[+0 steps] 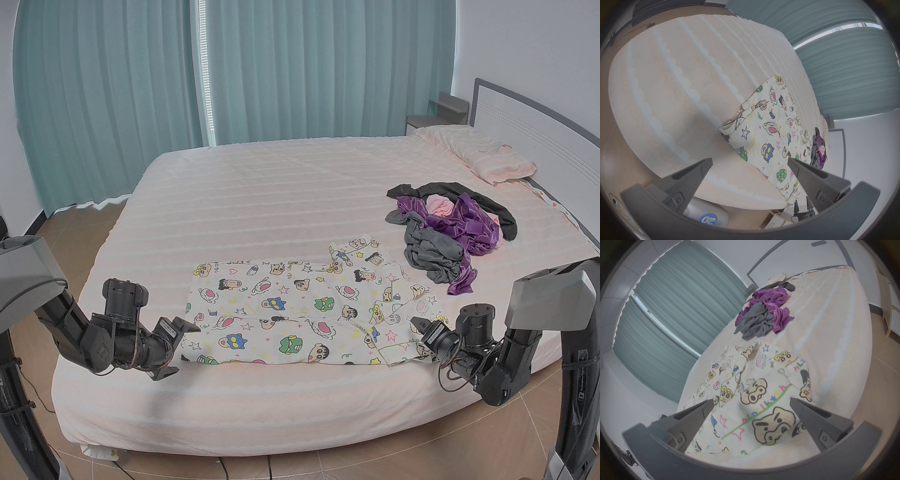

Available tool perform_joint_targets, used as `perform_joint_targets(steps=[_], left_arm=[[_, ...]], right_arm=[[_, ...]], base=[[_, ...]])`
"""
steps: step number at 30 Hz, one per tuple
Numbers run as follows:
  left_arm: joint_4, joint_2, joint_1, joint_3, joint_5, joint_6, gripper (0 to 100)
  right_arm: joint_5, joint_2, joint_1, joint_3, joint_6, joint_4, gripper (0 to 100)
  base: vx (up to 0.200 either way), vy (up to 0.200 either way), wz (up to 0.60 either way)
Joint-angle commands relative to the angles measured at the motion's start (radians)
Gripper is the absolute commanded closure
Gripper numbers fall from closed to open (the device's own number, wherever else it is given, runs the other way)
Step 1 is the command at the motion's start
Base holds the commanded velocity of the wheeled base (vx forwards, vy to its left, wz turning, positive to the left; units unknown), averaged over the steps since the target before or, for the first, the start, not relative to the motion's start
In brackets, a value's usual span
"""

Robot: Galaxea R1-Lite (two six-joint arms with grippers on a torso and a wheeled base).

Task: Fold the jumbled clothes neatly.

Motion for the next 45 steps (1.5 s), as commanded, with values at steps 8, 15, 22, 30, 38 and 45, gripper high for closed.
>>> perform_joint_targets(steps=[8, 15, 22, 30, 38, 45], left_arm=[[-0.121, -0.042, -0.005, 0.081, -0.013, 0.002, 0], [-0.148, -0.037, -0.017, 0.094, -0.012, 0.004, 0], [-0.153, -0.034, -0.020, 0.094, -0.007, 0.007, 0], [-0.153, -0.034, -0.026, 0.092, -0.009, 0.004, 0], [-0.153, -0.033, -0.031, 0.092, -0.004, 0.000, 0], [-0.153, -0.034, -0.039, 0.092, 0.005, 0.002, 0]], right_arm=[[-0.008, -0.123, -0.009, 0.025, -0.001, -0.008, 0], [-0.010, -0.128, -0.007, 0.030, -0.004, -0.008, 0], [-0.010, -0.126, -0.006, 0.031, -0.005, -0.008, 0], [-0.010, -0.126, -0.006, 0.031, -0.005, -0.008, 0], [-0.010, -0.125, -0.006, 0.030, -0.005, -0.009, 0], [-0.010, -0.123, -0.004, 0.030, -0.007, -0.009, 0]], base=[[0.100, 0.000, 0.00], [0.200, 0.000, 0.00], [0.114, 0.000, 0.00], [0.000, 0.000, 0.00], [0.000, -0.175, 0.00], [0.000, -0.057, 0.00]])
